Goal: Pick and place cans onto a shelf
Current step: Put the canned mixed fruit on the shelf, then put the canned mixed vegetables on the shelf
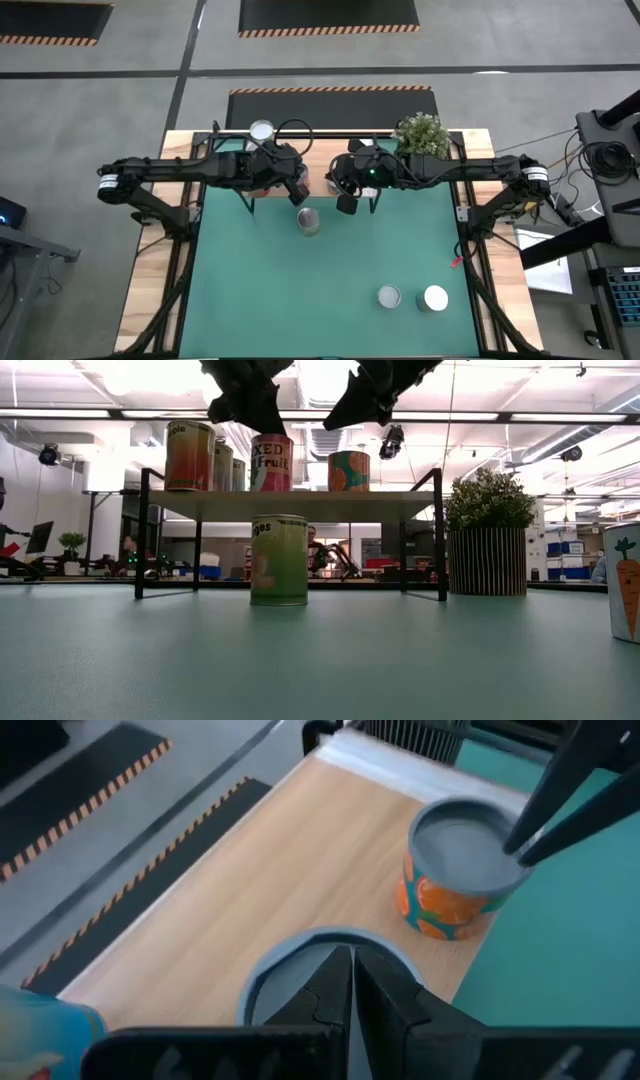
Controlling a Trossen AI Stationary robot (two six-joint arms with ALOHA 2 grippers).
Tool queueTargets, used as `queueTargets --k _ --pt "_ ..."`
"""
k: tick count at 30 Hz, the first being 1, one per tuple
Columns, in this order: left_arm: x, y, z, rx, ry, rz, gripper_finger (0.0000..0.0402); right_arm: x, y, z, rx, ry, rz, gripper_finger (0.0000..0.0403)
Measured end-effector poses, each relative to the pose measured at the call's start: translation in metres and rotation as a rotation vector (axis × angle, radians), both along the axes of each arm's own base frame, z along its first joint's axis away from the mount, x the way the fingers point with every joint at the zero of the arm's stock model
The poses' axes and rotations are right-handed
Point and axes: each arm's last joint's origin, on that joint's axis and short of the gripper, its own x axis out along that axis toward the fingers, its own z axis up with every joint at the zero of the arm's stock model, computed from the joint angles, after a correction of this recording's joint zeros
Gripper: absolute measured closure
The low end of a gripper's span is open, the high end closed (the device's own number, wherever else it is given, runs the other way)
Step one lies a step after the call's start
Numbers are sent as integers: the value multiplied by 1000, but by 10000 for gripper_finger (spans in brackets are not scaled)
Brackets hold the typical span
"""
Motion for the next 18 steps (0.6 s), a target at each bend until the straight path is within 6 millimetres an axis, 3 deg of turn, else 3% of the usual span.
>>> queueTargets --k 7,12,18 --pt "-12 -22 20 116 -36 -93 402 -8 13 9 5 -8 31 390" --pt "-19 -64 32 212 -66 -273 402 -18 34 14 41 -13 76 390" --pt "-28 -121 38 293 -126 -470 402 -29 71 5 141 7 137 390"
